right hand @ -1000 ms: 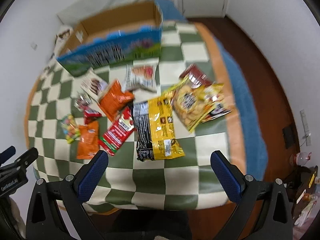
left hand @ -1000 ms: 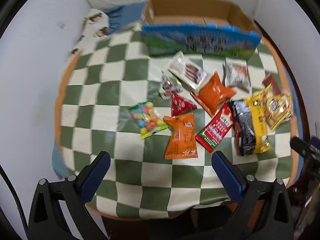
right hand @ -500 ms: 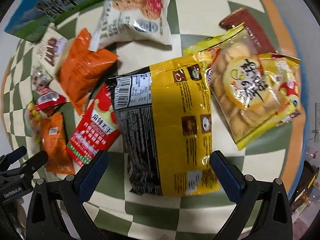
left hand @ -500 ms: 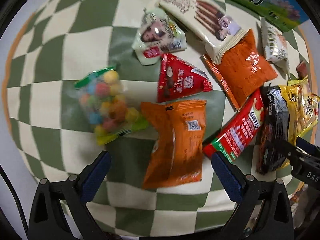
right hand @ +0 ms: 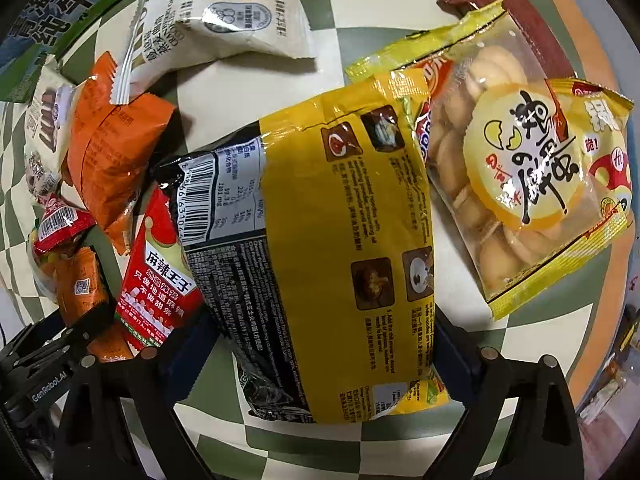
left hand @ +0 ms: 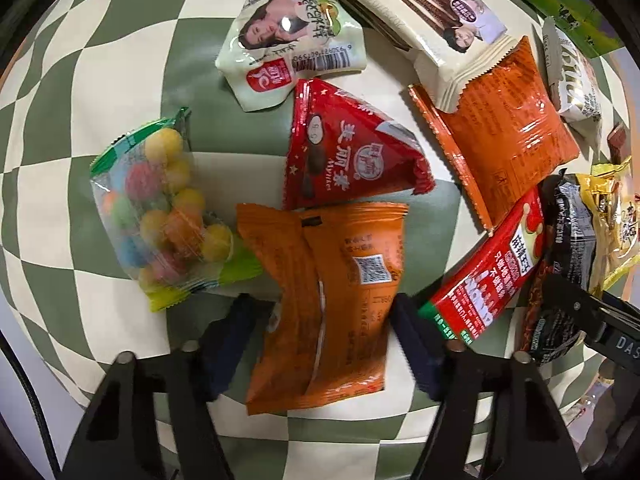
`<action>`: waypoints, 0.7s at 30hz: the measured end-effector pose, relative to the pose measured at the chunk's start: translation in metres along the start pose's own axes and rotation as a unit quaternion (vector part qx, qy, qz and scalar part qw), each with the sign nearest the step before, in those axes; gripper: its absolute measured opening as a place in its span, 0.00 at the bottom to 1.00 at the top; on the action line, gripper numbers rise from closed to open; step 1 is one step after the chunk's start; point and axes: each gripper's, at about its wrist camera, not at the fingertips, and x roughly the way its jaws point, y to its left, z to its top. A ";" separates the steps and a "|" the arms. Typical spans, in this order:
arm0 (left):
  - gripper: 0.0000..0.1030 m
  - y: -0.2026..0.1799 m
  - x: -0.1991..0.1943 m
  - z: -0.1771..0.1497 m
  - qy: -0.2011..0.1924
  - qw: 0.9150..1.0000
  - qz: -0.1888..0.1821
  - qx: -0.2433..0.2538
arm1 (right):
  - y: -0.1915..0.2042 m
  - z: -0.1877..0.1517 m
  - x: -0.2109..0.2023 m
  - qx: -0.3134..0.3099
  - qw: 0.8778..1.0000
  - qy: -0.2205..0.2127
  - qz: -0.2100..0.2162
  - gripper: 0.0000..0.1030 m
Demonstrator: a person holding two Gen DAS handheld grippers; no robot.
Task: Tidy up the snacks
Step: 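Grasp the yellow-black bag with the right tool while the left tool grasps the orange packet, then carry both packets into the cardboard box and open both tools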
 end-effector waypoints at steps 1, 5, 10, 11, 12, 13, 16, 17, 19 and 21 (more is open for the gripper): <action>0.57 -0.002 0.003 0.005 0.000 1.000 -0.004 0.001 | 0.002 0.001 0.000 0.000 1.000 0.000 -0.001 0.92; 0.52 -0.007 0.015 0.009 -0.004 1.000 -0.003 0.001 | 0.001 -0.003 -0.007 -0.001 1.000 0.002 -0.004 0.90; 0.50 -0.008 -0.004 -0.009 -0.008 1.000 -0.009 0.002 | -0.001 -0.010 -0.007 0.006 1.000 -0.005 -0.007 0.90; 0.48 -0.007 -0.005 -0.012 -0.009 1.000 -0.009 0.003 | -0.001 -0.011 -0.006 0.007 1.000 -0.006 -0.009 0.90; 0.41 -0.005 -0.011 -0.016 -0.009 1.000 -0.010 0.004 | -0.003 -0.012 -0.005 0.009 1.000 -0.007 -0.011 0.90; 0.40 -0.004 -0.012 -0.019 -0.009 1.000 -0.012 0.003 | -0.002 -0.016 -0.008 0.011 1.000 -0.007 -0.011 0.89; 0.39 0.006 -0.016 -0.031 -0.010 1.000 -0.027 -0.002 | -0.005 -0.026 -0.011 0.023 1.000 -0.008 0.000 0.89; 0.38 0.008 -0.016 -0.033 -0.010 0.999 -0.031 -0.002 | -0.005 -0.028 -0.012 0.026 1.000 -0.008 0.002 0.89; 0.36 0.014 -0.015 -0.039 -0.011 0.999 -0.042 -0.005 | -0.006 -0.033 -0.016 0.031 0.999 -0.014 0.005 0.89; 0.34 0.019 -0.015 -0.041 -0.015 0.999 -0.049 -0.004 | -0.007 -0.040 -0.020 0.036 0.999 -0.022 0.007 0.89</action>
